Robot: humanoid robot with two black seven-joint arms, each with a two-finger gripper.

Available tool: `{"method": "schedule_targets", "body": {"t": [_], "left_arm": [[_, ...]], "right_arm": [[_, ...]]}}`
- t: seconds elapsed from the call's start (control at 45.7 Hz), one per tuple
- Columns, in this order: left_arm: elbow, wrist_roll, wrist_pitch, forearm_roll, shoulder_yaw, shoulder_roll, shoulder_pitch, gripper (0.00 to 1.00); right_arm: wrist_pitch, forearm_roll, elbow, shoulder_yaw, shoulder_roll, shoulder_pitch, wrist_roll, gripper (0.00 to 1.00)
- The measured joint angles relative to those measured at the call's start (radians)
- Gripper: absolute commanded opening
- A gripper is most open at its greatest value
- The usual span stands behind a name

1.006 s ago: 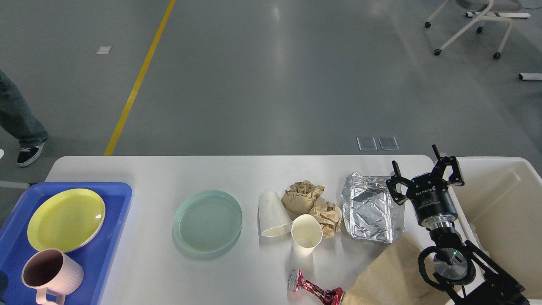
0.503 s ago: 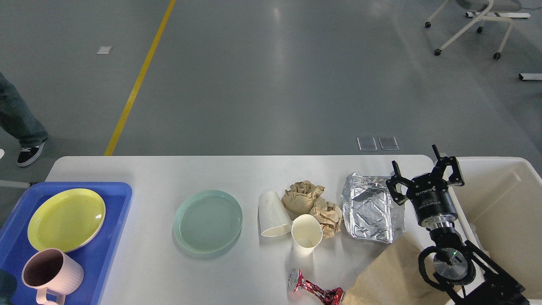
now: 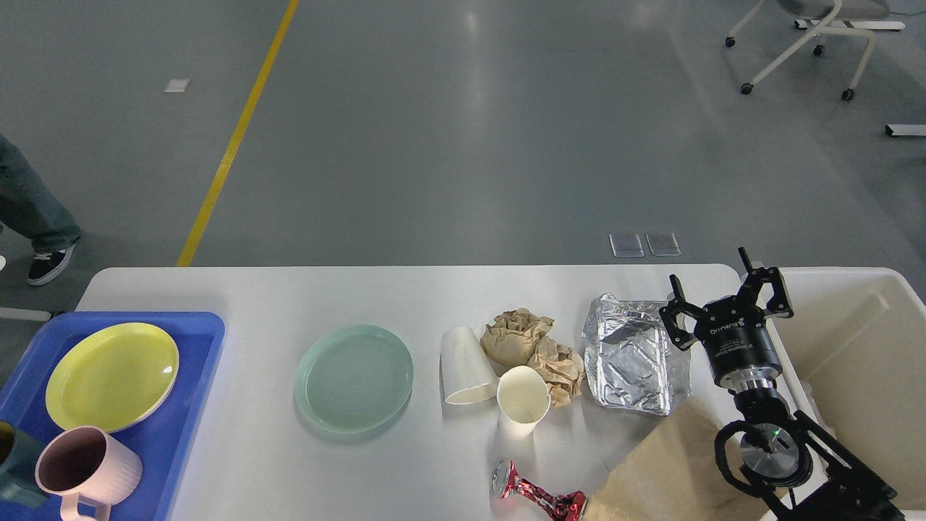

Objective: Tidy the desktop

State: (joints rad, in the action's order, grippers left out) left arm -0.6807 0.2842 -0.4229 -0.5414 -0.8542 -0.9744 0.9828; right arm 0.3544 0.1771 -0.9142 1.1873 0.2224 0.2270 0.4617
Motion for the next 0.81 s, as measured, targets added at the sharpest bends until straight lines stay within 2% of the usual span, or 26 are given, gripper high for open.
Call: {"method": "schedule_targets", "body": {"t": [0.328, 0.481, 0.591, 0.81], "left_arm": [[-0.04, 0.003, 0.006, 0.016, -0.013, -0.017, -0.003, 0.93], [-0.081, 0.004, -0.025, 0.017, -0.046, -0.064, 0.032, 0.94], [-0.087, 0.004, -0.069, 0.018, -0.12, -0.084, 0.123, 0.94], [-0.092, 0.004, -0.238, 0.036, -0.45, -0.073, 0.459, 0.94]], "right_arm": [[0.0, 0.001, 0.0, 0.0, 0.0, 0.0, 0.0, 1.0], [0.0, 0.0, 0.0, 0.0, 0.0, 0.0, 0.0, 1.0], [0.0, 0.0, 0.0, 0.0, 0.0, 0.0, 0.0, 1.0], [0.0, 0.0, 0.0, 0.0, 0.0, 0.0, 0.0, 1.0]]}}
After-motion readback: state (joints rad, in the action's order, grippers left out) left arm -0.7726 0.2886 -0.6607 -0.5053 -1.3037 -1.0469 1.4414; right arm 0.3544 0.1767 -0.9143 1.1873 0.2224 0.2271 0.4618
